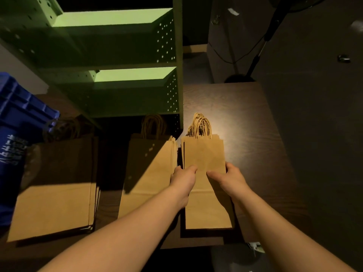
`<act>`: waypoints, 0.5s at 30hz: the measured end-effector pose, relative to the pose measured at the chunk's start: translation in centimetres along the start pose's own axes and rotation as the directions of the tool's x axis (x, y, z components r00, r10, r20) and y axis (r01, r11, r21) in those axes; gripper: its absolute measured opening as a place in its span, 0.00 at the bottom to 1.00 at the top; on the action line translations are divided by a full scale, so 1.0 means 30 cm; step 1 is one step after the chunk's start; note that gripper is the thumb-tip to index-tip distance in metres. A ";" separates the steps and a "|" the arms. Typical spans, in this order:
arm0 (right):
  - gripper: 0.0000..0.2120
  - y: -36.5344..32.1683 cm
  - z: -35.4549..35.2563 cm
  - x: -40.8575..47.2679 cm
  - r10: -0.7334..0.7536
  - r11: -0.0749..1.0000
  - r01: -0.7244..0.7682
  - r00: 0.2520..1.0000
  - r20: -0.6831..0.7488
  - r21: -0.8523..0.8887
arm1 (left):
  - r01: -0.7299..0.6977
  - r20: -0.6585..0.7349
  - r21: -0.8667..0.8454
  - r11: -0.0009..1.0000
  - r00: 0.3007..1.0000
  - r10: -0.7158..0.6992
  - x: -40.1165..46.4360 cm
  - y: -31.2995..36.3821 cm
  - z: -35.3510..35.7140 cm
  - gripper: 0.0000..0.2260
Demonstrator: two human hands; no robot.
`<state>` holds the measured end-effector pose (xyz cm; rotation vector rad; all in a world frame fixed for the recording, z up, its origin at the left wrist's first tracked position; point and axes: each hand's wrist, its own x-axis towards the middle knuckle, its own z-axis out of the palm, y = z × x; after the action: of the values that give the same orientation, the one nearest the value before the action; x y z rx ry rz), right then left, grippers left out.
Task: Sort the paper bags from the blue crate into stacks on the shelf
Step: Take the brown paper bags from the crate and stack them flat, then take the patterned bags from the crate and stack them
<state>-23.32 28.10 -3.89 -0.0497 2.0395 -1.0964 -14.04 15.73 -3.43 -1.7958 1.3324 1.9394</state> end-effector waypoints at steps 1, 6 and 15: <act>0.23 0.002 0.008 -0.002 0.003 1.000 -0.003 1.000 -0.007 -0.007 | -0.012 -0.001 0.012 1.000 1.000 0.012 -0.021 0.006 -0.008 0.40; 0.28 0.002 0.012 -0.024 -0.010 1.000 0.011 0.999 -0.050 0.009 | -0.091 0.008 0.072 0.993 0.996 0.090 -0.069 0.005 -0.026 0.35; 0.22 -0.110 0.048 -0.184 -0.281 0.956 0.216 0.871 -0.402 -0.200 | -0.295 0.032 0.249 0.922 0.954 0.297 -0.163 0.042 -0.097 0.29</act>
<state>-19.68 27.15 1.51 -0.1666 2.5676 -1.1880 -11.58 15.05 1.82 -1.5540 1.8511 1.7943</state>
